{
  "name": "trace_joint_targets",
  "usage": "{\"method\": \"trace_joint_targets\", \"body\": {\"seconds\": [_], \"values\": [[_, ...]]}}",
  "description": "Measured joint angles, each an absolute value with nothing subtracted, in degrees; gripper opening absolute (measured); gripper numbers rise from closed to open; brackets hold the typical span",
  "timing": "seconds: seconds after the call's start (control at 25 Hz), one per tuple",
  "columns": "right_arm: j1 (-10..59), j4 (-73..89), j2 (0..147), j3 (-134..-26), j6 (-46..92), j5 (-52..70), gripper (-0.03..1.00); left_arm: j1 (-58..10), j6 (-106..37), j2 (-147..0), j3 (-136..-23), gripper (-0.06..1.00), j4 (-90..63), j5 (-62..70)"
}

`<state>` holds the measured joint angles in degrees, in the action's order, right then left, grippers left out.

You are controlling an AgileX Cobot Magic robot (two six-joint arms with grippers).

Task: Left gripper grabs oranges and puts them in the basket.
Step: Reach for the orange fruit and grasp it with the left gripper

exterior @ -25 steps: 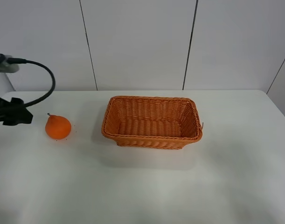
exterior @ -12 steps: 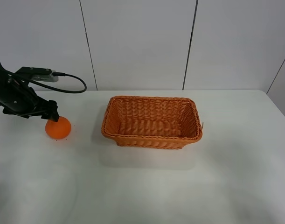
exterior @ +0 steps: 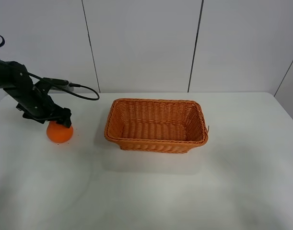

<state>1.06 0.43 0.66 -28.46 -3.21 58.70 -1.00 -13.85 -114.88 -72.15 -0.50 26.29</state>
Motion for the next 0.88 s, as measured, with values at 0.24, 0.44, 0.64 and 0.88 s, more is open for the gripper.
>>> {"method": "trace_joint_targets", "body": {"seconds": [0.24,0.44,0.64,0.88], "values": [[1.1,0.4,0.7,-28.5,-3.2,58.7,0.69,-1.0,-14.1,-118.6,-73.5,0.96,-0.5,26.3],[1.1,0.4,0.7,-28.5,-3.2,58.7,0.69,-1.0,-14.1,-120.0,-73.5,0.85,-0.5,26.9],[1.1,0.4,0.7,-28.5,-3.2,58.7,0.69,-1.0,-14.1,-120.0,-73.6,0.45,-0.5,27.0],[1.1,0.4,0.7,-28.5,-3.2,58.7,0.69,-1.0,-14.2,-119.6,-73.9,0.34,-0.5,28.2]]}}
